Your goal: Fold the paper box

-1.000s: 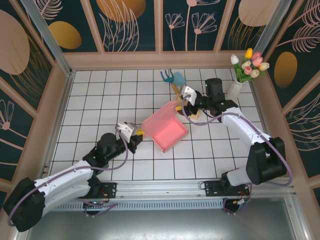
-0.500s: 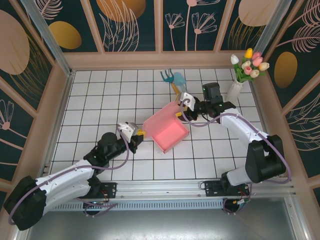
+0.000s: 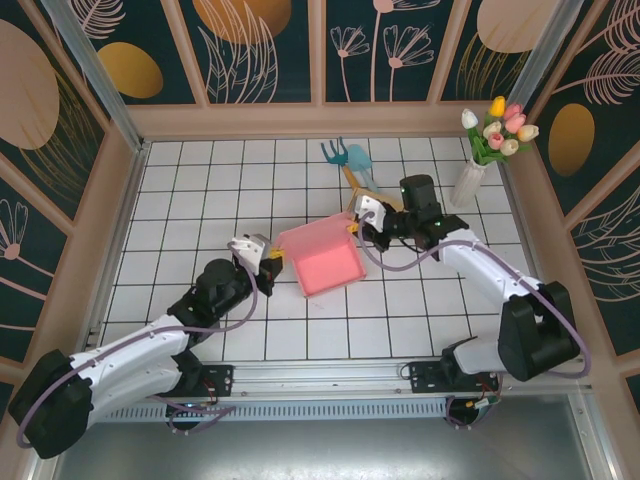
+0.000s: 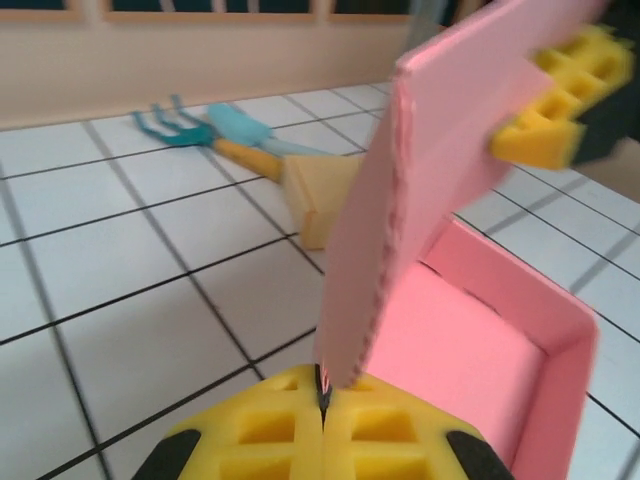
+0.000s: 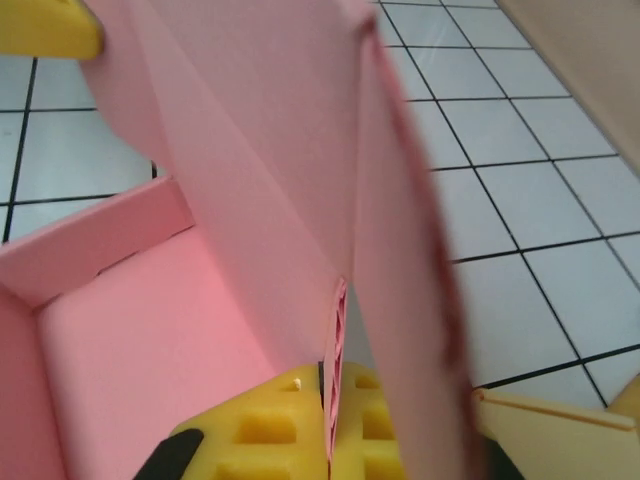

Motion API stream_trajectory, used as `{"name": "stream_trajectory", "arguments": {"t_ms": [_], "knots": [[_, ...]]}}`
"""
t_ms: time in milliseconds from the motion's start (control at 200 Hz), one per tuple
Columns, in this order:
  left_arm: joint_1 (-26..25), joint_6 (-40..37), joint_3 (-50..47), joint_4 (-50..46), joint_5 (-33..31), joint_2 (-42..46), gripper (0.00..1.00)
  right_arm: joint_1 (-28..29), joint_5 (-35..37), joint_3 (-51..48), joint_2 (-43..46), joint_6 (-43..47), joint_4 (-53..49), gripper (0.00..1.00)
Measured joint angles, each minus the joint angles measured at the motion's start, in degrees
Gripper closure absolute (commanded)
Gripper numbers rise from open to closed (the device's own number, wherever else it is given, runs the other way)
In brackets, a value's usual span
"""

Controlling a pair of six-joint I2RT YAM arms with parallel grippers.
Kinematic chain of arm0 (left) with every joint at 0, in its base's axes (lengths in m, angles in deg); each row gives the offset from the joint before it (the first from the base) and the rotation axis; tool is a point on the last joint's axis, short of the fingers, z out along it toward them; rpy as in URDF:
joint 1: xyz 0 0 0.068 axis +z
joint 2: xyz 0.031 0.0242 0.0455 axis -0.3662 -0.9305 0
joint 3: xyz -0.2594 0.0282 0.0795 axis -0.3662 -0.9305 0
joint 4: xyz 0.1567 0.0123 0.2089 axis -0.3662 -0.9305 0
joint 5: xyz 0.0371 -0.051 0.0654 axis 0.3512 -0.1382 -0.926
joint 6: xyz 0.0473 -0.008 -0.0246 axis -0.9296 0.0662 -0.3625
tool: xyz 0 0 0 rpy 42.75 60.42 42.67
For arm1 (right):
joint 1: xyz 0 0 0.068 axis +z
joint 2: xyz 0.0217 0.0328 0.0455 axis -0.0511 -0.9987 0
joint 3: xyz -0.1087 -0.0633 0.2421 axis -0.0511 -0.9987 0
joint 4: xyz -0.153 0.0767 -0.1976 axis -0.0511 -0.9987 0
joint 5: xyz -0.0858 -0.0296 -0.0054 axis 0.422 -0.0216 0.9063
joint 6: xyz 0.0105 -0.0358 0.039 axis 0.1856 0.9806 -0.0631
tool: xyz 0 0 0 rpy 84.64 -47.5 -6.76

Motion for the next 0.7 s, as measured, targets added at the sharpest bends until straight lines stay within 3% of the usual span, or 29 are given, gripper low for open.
{"name": "stream_trajectory", "arguments": {"t_ms": [125, 295, 490, 701], "knots": [[0.37, 5.03, 2.64, -1.16, -7.10, -2.91, 1.00, 5.66, 9.14, -4.96, 2.38, -7.98, 9.14, 1.00], [0.74, 12.57, 5.03, -0.50, -12.09, -8.79, 1.00, 14.05, 29.07, -12.92, 3.02, -23.45, 24.59, 1.00], [-0.76, 16.76, 5.55, 5.03, -11.23, -14.03, 1.00, 16.26, 44.98, -15.89, -0.37, -40.63, 34.07, 1.00], [-2.86, 17.40, 5.55, 11.82, -14.80, -17.79, 1.00, 18.73, 55.34, -16.70, -4.09, -52.11, 40.41, 1.00]]}}
